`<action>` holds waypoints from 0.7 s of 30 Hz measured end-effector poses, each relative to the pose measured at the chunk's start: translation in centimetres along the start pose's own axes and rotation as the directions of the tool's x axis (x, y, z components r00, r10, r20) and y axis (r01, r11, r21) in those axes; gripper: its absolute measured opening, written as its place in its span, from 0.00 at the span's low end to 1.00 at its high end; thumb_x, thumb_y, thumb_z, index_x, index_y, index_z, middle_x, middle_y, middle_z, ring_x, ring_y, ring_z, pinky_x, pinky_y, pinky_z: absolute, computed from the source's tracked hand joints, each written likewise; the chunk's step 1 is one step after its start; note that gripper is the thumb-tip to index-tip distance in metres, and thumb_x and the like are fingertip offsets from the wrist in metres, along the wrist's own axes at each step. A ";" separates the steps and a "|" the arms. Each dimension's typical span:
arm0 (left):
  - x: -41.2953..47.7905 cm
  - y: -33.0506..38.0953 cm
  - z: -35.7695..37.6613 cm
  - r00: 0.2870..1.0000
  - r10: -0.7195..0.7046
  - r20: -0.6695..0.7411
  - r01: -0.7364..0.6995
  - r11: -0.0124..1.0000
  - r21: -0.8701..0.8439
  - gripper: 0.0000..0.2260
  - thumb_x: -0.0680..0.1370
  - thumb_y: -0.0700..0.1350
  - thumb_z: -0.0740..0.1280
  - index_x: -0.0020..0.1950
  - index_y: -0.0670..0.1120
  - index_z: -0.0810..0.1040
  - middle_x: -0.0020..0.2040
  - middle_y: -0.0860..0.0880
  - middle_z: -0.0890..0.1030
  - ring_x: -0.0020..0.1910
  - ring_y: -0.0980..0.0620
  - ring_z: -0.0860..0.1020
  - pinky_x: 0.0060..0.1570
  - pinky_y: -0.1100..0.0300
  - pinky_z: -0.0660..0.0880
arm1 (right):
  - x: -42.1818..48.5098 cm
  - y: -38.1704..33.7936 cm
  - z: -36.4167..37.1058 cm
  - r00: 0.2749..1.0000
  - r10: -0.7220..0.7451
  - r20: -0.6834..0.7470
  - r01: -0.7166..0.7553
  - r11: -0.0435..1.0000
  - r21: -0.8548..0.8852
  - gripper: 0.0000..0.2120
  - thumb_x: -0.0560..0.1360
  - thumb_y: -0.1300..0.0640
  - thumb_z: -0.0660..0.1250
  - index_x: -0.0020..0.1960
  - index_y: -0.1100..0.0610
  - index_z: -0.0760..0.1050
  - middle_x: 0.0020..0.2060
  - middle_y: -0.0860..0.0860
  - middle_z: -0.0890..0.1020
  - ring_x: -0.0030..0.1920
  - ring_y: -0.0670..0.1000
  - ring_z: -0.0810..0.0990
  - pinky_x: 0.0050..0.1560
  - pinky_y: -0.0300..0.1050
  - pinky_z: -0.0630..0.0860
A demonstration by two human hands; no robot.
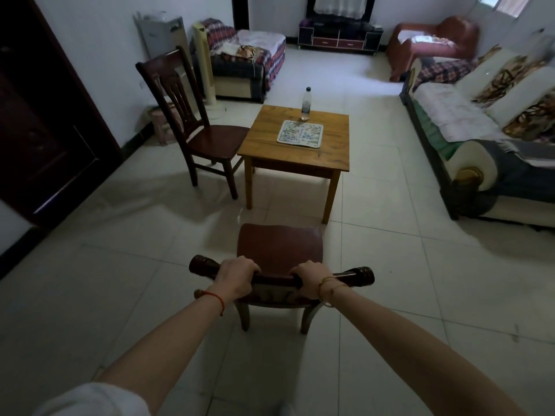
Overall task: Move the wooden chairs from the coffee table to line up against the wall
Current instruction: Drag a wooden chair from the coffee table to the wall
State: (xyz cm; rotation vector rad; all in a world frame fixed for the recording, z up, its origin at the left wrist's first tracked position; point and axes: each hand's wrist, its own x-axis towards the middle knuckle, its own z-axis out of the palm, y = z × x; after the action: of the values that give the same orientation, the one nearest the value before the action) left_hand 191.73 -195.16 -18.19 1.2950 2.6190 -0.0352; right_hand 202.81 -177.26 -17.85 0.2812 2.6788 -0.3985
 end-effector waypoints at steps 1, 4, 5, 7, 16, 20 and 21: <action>-1.0 0.5 0.3 1.000 -0.001 -0.008 0.001 1.000 -0.003 0.15 0.73 0.42 0.69 0.56 0.56 0.84 0.46 0.54 0.84 0.49 0.50 0.81 0.48 0.54 0.78 | -0.9 -0.2 0.5 1.000 -0.001 0.002 0.001 1.000 -0.001 0.13 0.74 0.59 0.66 0.57 0.51 0.80 0.50 0.51 0.83 0.49 0.55 0.81 0.51 0.51 0.80; -3.7 1.7 1.1 1.000 -0.003 -0.023 0.003 1.000 -0.009 0.15 0.73 0.42 0.69 0.56 0.56 0.84 0.47 0.54 0.84 0.49 0.50 0.81 0.48 0.54 0.78 | -3.4 -0.7 1.9 1.000 -0.012 0.000 0.012 1.000 -0.009 0.12 0.73 0.59 0.67 0.56 0.52 0.80 0.48 0.51 0.83 0.49 0.55 0.81 0.49 0.49 0.80; -4.6 2.2 1.3 1.000 -0.003 -0.028 0.003 1.000 -0.011 0.14 0.73 0.42 0.69 0.56 0.56 0.84 0.47 0.54 0.84 0.48 0.50 0.82 0.48 0.54 0.78 | -4.3 -0.9 2.3 1.000 -0.013 0.003 0.013 1.000 -0.013 0.11 0.73 0.59 0.68 0.55 0.52 0.80 0.47 0.51 0.83 0.48 0.54 0.81 0.48 0.48 0.79; -6.4 3.0 1.8 0.999 -0.008 -0.031 0.007 1.000 -0.011 0.14 0.73 0.42 0.69 0.56 0.56 0.84 0.47 0.54 0.85 0.48 0.51 0.82 0.48 0.54 0.78 | -5.9 -1.4 3.2 1.000 -0.011 0.004 0.011 1.000 -0.017 0.11 0.73 0.58 0.68 0.55 0.51 0.80 0.47 0.51 0.83 0.48 0.54 0.81 0.46 0.46 0.79; -13.3 8.6 4.0 0.998 -0.046 -0.049 0.042 0.996 -0.079 0.14 0.75 0.42 0.69 0.57 0.56 0.83 0.49 0.52 0.84 0.50 0.50 0.81 0.51 0.54 0.77 | -13.2 -0.8 6.9 0.998 -0.048 0.026 0.049 0.998 -0.026 0.12 0.74 0.59 0.69 0.57 0.52 0.80 0.48 0.51 0.82 0.49 0.53 0.81 0.51 0.47 0.79; -16.2 13.4 5.0 0.992 -0.103 -0.073 0.095 0.990 -0.102 0.13 0.75 0.41 0.69 0.56 0.54 0.84 0.47 0.52 0.84 0.49 0.51 0.81 0.50 0.56 0.76 | -17.6 1.0 7.9 0.996 -0.082 0.045 0.084 0.995 -0.055 0.11 0.74 0.59 0.68 0.56 0.52 0.79 0.48 0.51 0.82 0.47 0.53 0.80 0.47 0.44 0.77; -16.8 14.6 5.2 0.990 -0.117 -0.075 0.109 0.989 -0.104 0.13 0.75 0.41 0.69 0.56 0.54 0.84 0.47 0.52 0.85 0.49 0.51 0.82 0.50 0.56 0.76 | -18.5 1.5 8.2 0.995 -0.086 0.044 0.089 0.994 -0.063 0.11 0.74 0.59 0.68 0.55 0.52 0.79 0.48 0.51 0.82 0.47 0.53 0.80 0.46 0.44 0.77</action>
State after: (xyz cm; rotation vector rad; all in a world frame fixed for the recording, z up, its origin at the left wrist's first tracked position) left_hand 214.01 -199.97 -18.71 1.1374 2.7214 0.1312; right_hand 222.77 -180.99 -17.35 0.1348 2.6644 -0.3387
